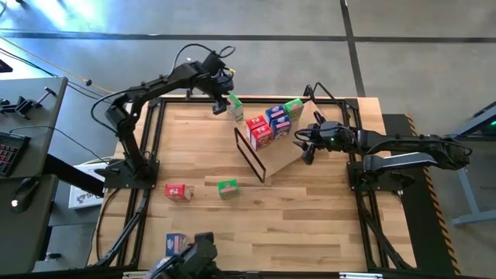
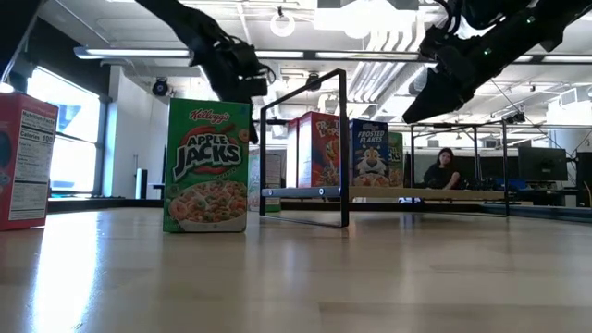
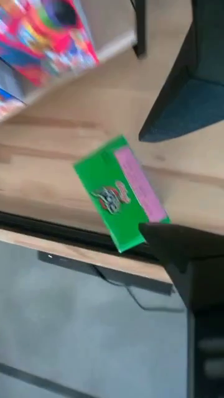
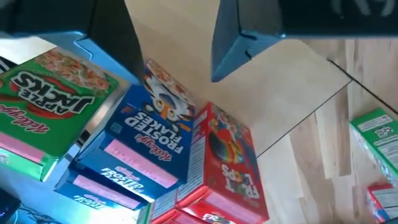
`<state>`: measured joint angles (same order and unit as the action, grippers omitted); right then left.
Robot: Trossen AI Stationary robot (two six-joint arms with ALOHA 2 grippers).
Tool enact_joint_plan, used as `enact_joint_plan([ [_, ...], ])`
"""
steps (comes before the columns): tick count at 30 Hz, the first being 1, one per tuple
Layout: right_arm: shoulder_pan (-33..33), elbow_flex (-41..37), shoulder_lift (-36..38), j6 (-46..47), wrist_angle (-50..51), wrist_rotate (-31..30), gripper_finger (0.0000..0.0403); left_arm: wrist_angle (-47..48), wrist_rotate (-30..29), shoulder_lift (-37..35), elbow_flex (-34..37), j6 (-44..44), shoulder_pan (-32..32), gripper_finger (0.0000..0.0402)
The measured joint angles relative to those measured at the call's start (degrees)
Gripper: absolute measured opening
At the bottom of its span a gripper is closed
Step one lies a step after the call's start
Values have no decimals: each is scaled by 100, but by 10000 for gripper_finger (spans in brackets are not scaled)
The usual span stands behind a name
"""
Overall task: Stack cereal on shelf
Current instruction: Put the top green cereal box on the shelf aligned with the other green cereal box
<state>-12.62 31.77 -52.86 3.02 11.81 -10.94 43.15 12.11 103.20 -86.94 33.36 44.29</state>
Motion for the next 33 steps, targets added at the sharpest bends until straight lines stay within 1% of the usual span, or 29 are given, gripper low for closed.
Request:
enact_joint_plan([
  [2,21,0,0,-27,0,0,180,-123,-163,64,-3,347,-49,232],
  [4,37,0,0,-38,1,-2,181,-233,-188,99,-11,711,-90,241],
  [8,37,0,0,-44,36,0,181,-528,-185,176,-11,1177,-219,245],
  [11,37,0,0,-46,90,0,181,-559,-218,261,-11,1475,-335,244],
  [19,37,0,0,-154,125,22,182,-573,-435,509,-10,1681,-479,245],
  [22,37,0,0,-154,125,22,182,-627,-458,503,-11,1822,-476,244],
  [26,37,0,0,-156,125,20,182,-807,-553,502,-11,1613,-474,241],
  [33,37,0,0,-154,125,1,182,-866,-735,502,-11,555,-377,225],
])
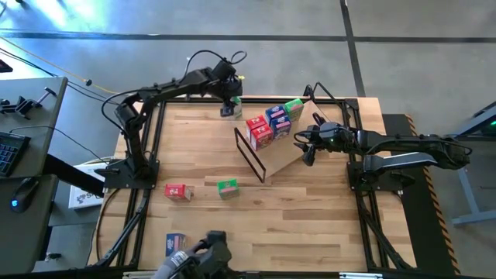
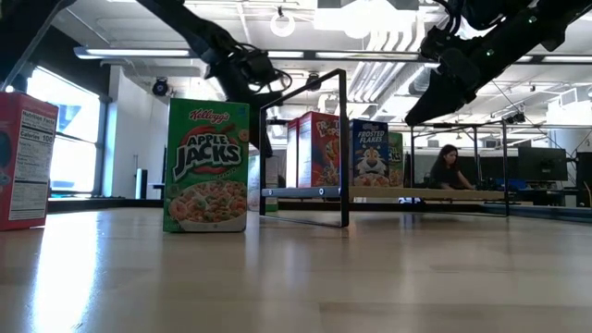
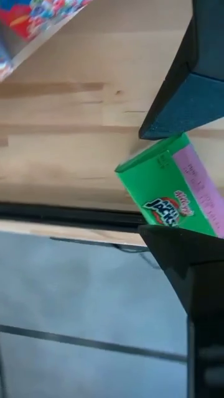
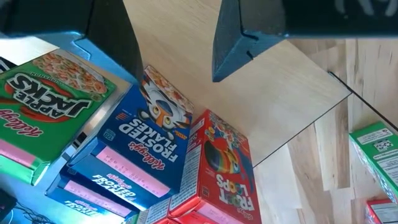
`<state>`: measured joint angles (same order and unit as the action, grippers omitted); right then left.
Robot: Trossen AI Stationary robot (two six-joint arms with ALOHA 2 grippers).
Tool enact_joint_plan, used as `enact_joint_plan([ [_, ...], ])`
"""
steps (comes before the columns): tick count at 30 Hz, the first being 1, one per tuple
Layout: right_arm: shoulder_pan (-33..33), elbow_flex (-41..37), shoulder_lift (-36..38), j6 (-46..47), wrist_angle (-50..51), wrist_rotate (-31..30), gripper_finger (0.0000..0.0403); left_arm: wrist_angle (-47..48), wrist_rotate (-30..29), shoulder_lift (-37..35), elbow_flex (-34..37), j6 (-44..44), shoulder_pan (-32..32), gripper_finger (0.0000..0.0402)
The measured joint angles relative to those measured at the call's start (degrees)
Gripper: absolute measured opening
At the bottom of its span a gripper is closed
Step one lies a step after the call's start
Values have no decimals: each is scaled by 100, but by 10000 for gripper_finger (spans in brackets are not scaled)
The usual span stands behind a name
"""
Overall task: Stack cereal on shelf
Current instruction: Put the top green cereal box on the shelf aligned with the other green cereal box
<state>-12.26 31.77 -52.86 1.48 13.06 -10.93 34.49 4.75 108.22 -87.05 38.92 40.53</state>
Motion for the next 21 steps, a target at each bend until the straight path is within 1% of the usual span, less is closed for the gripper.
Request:
enact_joint_plan([
  [6,0,0,0,108,0,-45,182,27,36,-134,-122,-936,215,200],
  [12,0,0,0,150,0,10,182,20,371,-393,-108,-1515,737,159],
  [15,1,0,-2,151,-2,21,181,-20,369,-301,-109,-1849,1071,131],
  [19,1,0,-2,151,-41,21,181,-81,360,17,-96,-2163,1358,90],
  [21,1,0,-2,151,-73,21,181,-195,536,118,-100,-2164,1425,70],
])
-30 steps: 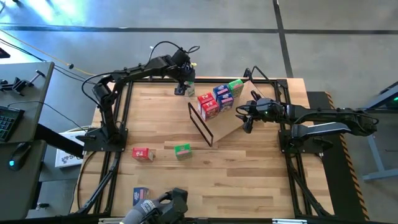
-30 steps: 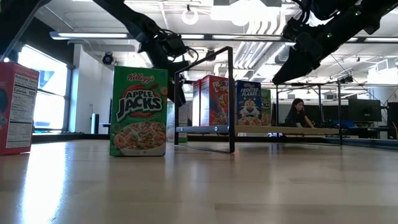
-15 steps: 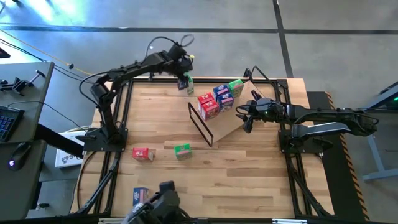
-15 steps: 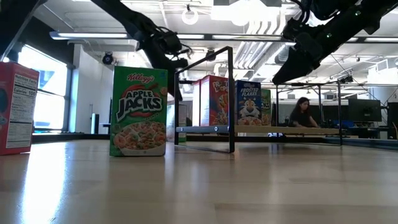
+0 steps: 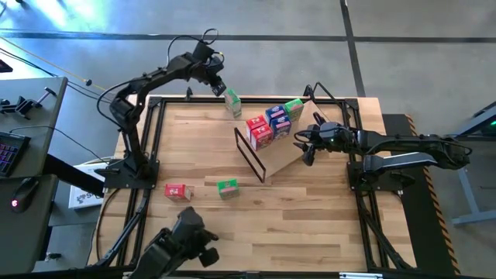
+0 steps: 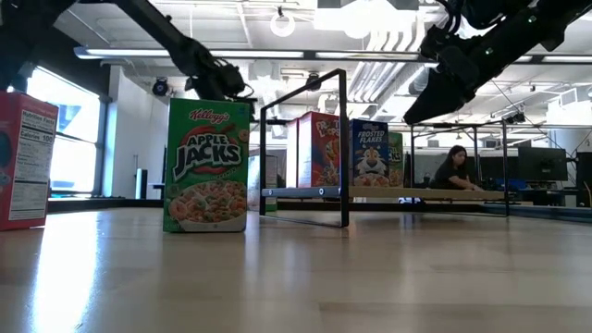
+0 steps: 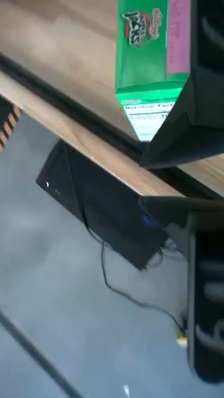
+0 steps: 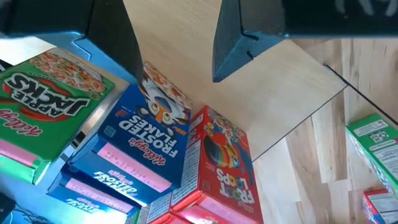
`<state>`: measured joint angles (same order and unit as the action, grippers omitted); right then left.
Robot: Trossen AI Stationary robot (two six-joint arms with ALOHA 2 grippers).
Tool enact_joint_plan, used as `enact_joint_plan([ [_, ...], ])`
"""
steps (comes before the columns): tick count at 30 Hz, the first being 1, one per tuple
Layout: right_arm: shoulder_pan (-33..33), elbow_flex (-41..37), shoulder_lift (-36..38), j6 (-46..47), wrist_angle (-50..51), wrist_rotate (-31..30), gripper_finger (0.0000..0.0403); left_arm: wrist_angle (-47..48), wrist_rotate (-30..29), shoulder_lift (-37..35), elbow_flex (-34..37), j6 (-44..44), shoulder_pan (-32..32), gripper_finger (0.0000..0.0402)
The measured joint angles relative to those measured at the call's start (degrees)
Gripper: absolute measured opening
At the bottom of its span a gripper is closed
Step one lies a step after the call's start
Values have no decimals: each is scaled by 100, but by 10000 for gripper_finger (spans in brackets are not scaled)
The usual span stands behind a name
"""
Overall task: Stack cereal on shelf
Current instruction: Put the top green cereal box on the shelf aligned with the other green cereal box
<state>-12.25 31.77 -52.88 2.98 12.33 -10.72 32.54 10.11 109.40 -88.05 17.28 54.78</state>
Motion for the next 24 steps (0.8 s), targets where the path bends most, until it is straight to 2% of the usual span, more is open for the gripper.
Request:
enact_joint_plan([
  [4,-2,2,0,34,-12,0,181,25,716,154,0,165,79,34],
  [9,0,2,0,109,-12,13,181,142,892,143,-15,267,22,7],
  [13,0,2,0,109,-12,28,181,366,1148,145,-34,280,-7,3],
  [24,-1,2,0,131,-12,89,181,906,1181,104,-35,503,-10,3],
])
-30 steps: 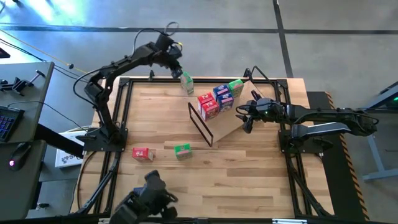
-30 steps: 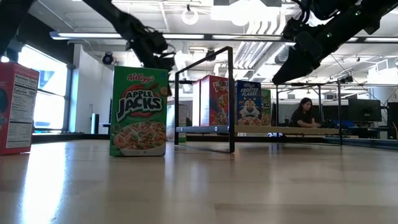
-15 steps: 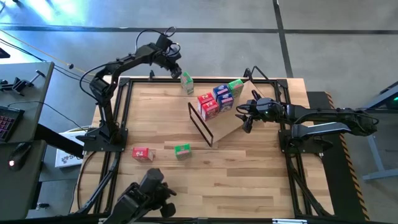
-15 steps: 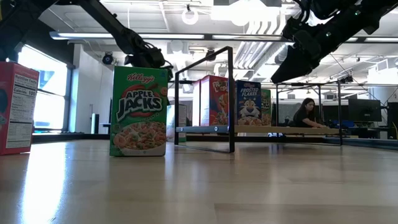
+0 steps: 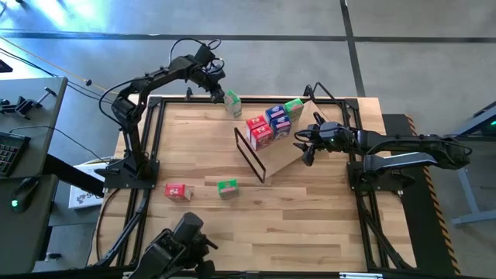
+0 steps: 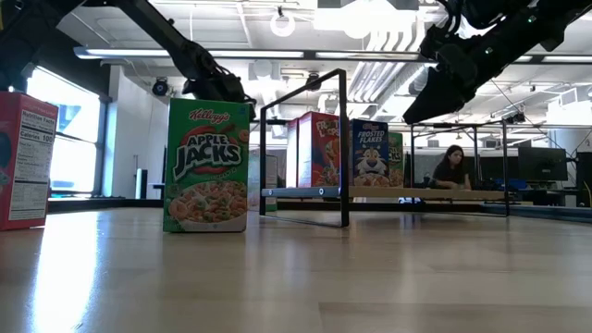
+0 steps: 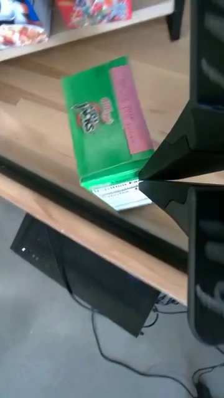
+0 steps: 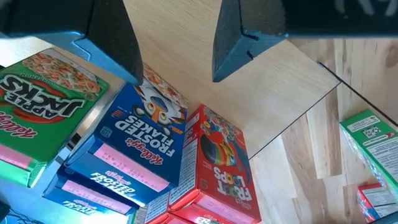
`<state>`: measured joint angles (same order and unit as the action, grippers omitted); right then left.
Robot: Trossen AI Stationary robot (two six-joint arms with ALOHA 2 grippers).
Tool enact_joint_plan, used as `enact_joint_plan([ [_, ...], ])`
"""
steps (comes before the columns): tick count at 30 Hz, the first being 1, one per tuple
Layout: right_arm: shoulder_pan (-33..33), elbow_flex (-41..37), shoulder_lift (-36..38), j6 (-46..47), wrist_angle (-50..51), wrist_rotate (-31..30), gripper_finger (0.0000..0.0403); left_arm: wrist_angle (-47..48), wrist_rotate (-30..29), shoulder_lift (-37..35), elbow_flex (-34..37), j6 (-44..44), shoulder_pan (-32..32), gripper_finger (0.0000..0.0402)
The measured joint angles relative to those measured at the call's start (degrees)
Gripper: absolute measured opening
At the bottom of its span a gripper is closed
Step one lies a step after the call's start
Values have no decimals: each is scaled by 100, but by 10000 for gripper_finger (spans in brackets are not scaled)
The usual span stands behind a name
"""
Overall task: Stack cereal on shelf
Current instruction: Put the top green cereal box on the shelf aligned with the other green cereal box
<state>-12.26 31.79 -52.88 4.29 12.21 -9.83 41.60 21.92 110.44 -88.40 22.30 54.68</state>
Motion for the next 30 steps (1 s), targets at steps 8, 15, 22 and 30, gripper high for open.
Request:
enact_joint_plan([
  [8,1,0,0,0,0,126,181,1057,653,-413,0,477,-257,3],
  [15,0,0,1,-12,0,128,181,1042,466,-756,0,552,-544,3],
  [22,-1,0,0,-55,14,196,181,535,-429,-829,0,1058,-754,36],
  [30,5,0,0,-178,89,280,181,344,-882,-796,2,1401,-1103,165],
])
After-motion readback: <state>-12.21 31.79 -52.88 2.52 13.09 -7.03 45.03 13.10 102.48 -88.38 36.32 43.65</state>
